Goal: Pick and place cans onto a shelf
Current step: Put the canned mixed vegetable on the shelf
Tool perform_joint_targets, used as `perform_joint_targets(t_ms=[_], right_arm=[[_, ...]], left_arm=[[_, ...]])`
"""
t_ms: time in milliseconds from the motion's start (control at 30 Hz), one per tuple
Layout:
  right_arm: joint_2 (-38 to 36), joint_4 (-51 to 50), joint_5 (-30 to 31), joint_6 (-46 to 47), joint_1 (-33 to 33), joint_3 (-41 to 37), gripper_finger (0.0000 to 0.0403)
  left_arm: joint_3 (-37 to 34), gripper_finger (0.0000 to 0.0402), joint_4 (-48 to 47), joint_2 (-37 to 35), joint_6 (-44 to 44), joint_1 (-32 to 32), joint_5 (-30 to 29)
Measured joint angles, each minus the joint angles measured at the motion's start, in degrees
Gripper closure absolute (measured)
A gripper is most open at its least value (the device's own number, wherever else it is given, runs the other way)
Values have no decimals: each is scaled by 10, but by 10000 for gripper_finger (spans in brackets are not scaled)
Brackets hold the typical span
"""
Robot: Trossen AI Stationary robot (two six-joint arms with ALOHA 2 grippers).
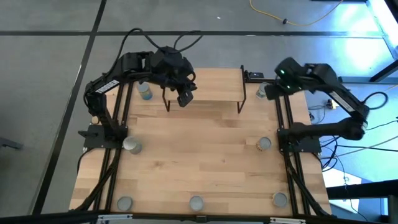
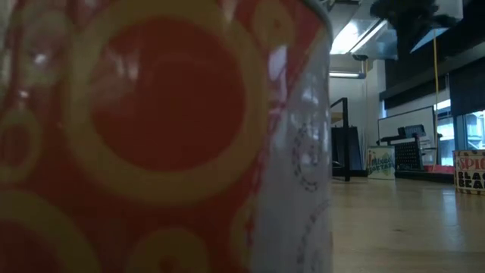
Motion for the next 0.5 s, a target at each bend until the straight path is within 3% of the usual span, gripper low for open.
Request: perform_joint_targets(t_ms=[233, 500], right_arm=[[74, 50, -58, -54, -106, 0, 386], [140, 81, -92, -83, -164, 0, 385]], left_arm=[[0, 340, -4, 0, 0, 0, 0], [0, 340, -31, 0, 0, 0, 0]])
